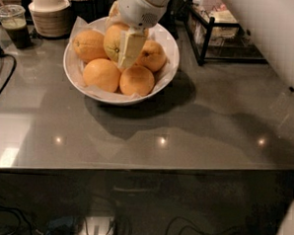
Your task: Pick orange from white bowl
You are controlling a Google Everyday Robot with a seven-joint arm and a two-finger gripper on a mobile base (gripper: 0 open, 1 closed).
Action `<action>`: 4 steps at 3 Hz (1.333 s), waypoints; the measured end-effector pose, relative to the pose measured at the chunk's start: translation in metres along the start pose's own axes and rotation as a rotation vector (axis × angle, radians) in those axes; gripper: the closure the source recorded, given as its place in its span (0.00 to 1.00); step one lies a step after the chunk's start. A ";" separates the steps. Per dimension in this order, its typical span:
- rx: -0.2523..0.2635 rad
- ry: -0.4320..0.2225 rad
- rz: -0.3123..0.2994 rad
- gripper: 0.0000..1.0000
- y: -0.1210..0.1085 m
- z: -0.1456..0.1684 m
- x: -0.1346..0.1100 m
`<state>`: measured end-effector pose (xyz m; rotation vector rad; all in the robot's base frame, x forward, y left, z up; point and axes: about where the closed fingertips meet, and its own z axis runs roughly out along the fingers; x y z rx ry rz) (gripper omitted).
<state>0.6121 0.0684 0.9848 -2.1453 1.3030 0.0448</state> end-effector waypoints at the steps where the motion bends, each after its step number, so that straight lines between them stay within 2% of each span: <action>1: 0.168 0.007 -0.008 1.00 0.029 -0.061 -0.038; 2: 0.312 0.011 -0.021 1.00 0.069 -0.111 -0.082; 3: 0.375 0.045 -0.013 1.00 0.088 -0.136 -0.090; 4: 0.375 0.045 -0.013 1.00 0.088 -0.136 -0.090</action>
Offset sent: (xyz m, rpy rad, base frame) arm -0.1759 -0.0456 0.1501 0.3758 -0.5733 -0.2813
